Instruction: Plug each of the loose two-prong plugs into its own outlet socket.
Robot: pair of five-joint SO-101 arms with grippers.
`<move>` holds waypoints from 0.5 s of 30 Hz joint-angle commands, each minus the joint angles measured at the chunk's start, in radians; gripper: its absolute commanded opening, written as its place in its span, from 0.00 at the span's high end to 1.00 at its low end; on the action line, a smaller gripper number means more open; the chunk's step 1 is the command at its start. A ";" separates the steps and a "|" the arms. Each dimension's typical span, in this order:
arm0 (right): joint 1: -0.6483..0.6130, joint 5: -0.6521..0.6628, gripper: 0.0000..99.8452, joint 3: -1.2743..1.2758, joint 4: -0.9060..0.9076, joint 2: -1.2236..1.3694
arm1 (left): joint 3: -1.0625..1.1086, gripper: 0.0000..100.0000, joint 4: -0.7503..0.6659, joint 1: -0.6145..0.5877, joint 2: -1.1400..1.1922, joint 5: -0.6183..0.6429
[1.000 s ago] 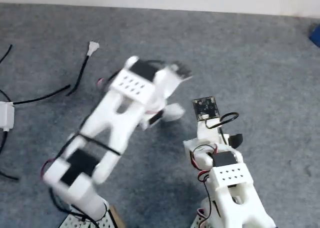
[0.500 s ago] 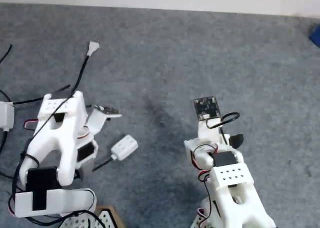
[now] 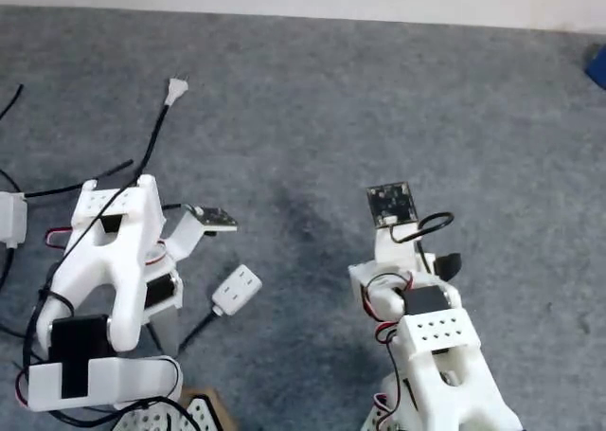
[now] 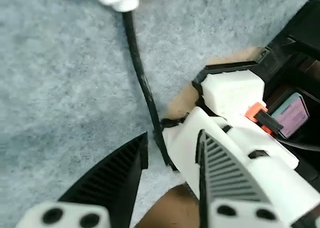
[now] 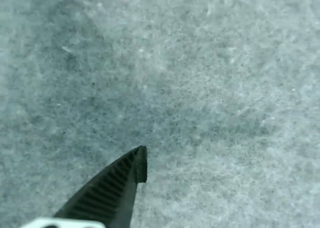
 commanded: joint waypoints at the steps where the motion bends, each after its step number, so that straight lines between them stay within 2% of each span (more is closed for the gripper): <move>1: 0.007 -0.002 0.45 -0.015 -0.013 -0.012 | -0.022 0.81 -0.078 0.062 -0.045 0.077; 5: 0.005 -0.002 0.45 -0.015 -0.013 -0.013 | -0.093 0.81 -0.218 0.147 -0.035 0.212; 8: 0.005 -0.002 0.45 -0.015 -0.013 -0.013 | -0.173 0.81 -0.359 0.145 -0.035 0.292; 15: 0.005 -0.002 0.45 -0.013 -0.013 -0.013 | -0.398 0.81 -0.700 -0.064 0.022 0.580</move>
